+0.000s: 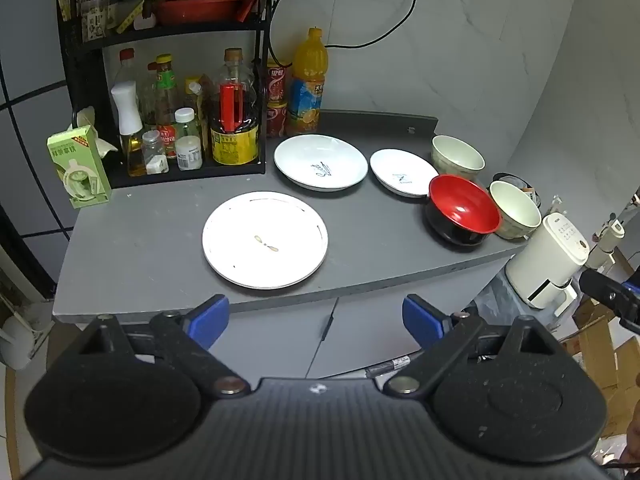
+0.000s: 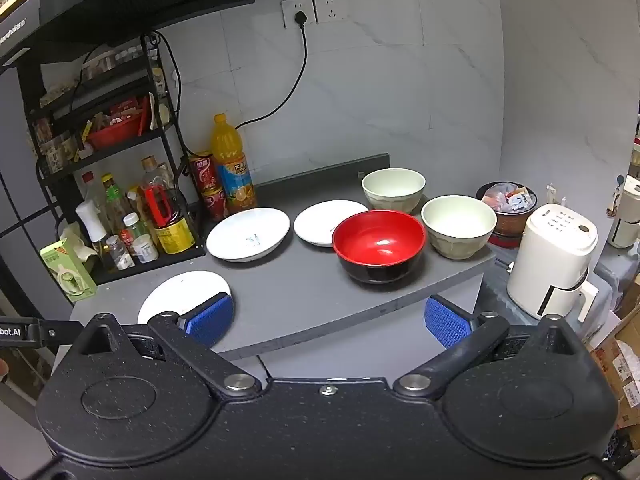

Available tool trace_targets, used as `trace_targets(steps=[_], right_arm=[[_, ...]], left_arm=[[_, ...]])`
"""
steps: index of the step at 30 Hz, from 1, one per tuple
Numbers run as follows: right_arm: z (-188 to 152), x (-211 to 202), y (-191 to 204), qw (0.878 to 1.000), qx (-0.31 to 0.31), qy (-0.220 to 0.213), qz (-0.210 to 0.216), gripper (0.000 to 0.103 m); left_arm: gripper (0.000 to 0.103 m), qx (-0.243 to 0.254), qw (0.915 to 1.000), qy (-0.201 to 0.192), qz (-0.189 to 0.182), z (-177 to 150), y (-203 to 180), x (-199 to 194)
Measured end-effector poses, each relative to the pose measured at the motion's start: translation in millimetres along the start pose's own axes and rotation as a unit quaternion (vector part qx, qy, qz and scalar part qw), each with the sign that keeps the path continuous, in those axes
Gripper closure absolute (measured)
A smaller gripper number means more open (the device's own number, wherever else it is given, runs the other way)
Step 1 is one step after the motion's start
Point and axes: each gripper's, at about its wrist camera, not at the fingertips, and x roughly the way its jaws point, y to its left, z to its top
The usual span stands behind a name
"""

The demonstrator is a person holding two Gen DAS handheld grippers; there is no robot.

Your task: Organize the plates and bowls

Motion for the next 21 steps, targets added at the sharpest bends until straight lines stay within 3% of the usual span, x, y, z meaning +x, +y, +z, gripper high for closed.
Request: trace_targets(steps=[21], right_arm=[[-0.6,-7.0,-7.7,1.000,-0.001,-0.004,-0.002,0.000]], left_arm=[[0.011,0.002,1.0000,0.001,-0.008,-1.4,-15.0,-2.5]])
